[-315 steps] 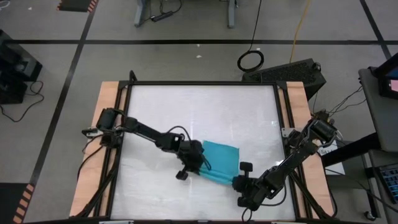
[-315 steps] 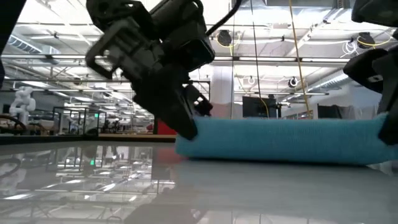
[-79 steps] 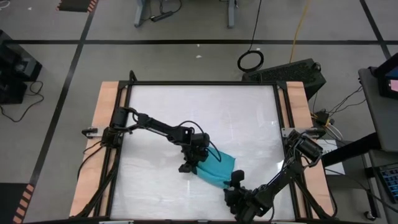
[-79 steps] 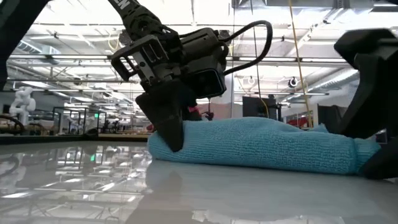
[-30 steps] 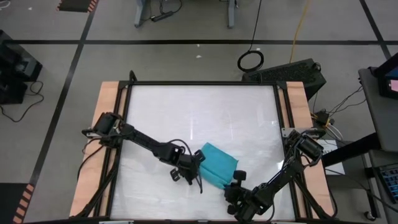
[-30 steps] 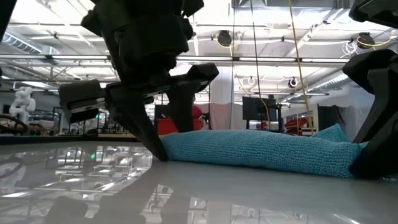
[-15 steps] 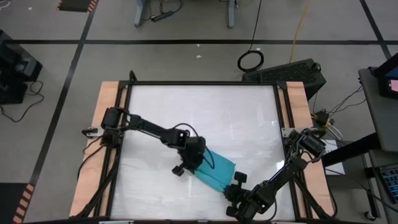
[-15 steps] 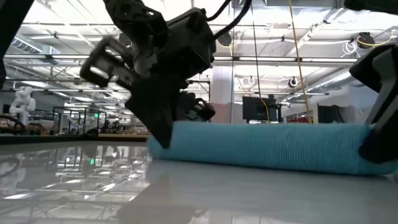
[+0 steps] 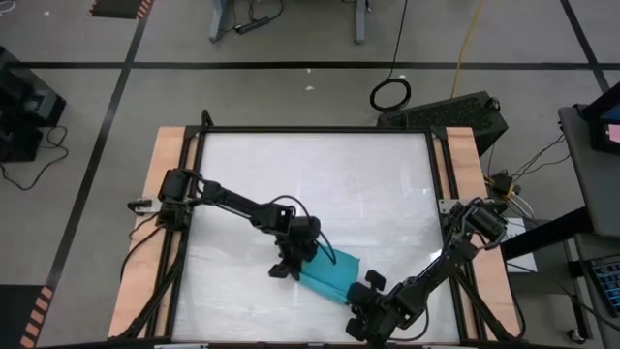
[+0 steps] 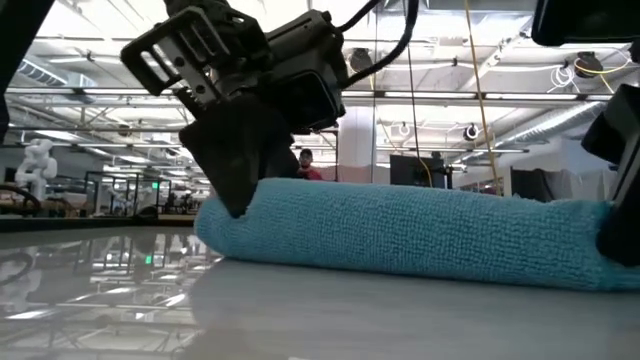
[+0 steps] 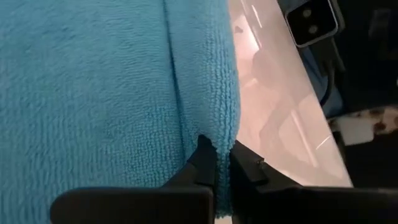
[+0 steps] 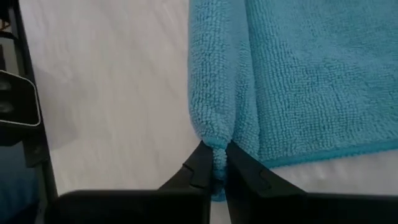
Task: Roll towel
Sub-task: Roll the blue towel
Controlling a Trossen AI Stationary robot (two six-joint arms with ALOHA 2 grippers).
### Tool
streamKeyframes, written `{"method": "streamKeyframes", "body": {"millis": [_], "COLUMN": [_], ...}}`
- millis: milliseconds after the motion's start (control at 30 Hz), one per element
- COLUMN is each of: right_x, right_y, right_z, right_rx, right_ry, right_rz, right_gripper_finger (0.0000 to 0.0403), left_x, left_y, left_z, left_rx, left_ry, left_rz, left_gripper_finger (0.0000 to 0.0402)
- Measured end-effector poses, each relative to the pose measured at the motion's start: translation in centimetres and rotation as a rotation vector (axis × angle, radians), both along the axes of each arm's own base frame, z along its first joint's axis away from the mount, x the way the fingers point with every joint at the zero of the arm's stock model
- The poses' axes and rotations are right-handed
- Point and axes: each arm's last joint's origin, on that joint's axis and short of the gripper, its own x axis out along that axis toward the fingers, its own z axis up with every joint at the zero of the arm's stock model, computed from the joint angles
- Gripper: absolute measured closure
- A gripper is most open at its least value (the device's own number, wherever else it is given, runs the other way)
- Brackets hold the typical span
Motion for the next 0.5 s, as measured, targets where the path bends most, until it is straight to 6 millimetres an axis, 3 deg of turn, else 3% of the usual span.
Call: {"method": "streamKeyframes", "body": {"millis": [267,500], "right_x": [0.3,-0.4], "right_y": [-0.6,-1.2], "right_z": [1.4,3.0], "right_rx": [0.024,-0.009], "right_ry": [-0.009,-0.001], "right_rz": [0.013,0.012], "right_gripper_finger": [0.0375,0.0322], "left_x": [0.0,0.1], "left_y": [0.1,0.7], "left_z": [-0.1,-0.2], "left_rx": [0.021,0.057], "left_ry": [0.084,0.109], "left_rz": [0.104,0.174], "left_gripper_finger": [0.0388,0.0388]}}
